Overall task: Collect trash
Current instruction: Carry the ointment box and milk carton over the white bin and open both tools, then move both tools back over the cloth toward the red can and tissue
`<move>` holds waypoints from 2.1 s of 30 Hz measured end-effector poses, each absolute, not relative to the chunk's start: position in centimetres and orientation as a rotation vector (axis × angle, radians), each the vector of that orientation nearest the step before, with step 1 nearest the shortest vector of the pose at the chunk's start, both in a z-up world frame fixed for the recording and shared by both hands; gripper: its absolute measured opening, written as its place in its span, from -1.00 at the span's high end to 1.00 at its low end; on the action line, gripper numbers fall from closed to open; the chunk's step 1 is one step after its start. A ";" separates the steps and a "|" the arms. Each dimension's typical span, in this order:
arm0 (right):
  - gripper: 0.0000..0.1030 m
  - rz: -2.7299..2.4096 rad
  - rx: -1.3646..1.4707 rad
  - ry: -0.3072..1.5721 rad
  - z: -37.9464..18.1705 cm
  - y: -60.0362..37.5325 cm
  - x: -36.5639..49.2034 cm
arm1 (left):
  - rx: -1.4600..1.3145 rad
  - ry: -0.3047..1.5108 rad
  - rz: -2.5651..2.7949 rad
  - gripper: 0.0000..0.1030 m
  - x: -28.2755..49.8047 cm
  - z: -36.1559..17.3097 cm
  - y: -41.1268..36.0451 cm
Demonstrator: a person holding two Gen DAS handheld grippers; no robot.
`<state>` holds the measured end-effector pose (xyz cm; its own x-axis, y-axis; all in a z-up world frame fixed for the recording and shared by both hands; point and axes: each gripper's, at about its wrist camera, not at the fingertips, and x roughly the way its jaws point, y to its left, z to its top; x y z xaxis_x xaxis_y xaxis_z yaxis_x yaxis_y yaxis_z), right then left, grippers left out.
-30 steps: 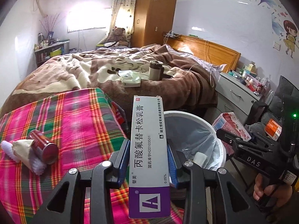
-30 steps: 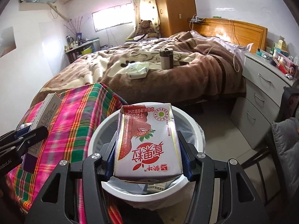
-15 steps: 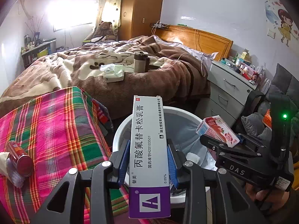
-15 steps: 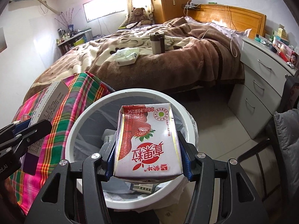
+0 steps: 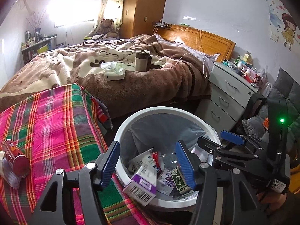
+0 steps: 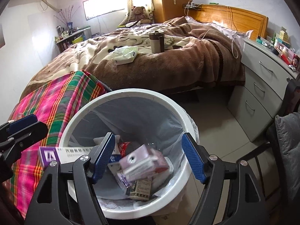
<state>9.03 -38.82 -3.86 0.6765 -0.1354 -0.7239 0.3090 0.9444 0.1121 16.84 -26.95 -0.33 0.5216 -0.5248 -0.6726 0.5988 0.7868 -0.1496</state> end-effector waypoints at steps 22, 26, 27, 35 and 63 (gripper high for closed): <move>-0.46 -0.184 0.207 0.712 -1.9 -34.3 9.5 | 0.007 0.719 -0.545 -0.19 16.0 2.1 -18.2; -0.45 -0.159 0.199 0.700 -1.7 -33.2 9.9 | -0.004 0.706 -0.505 -0.19 16.0 2.3 -16.2; -0.45 -0.155 0.199 0.695 -1.6 -32.9 9.9 | -0.003 0.703 -0.498 -0.19 16.0 2.4 -15.9; -0.45 -0.102 0.185 0.681 -1.3 -30.4 10.7 | -0.034 0.696 -0.427 -0.20 16.1 2.2 -11.9; -0.45 0.147 0.076 0.686 -1.3 -20.6 16.5 | -0.151 0.773 -0.172 -0.30 18.8 -1.3 0.2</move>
<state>16.47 -20.60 -1.29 0.7637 0.1606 -0.6253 -0.1104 0.9868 0.1186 18.81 0.19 -1.27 0.7029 -0.2090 -0.6799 0.0982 0.9752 -0.1982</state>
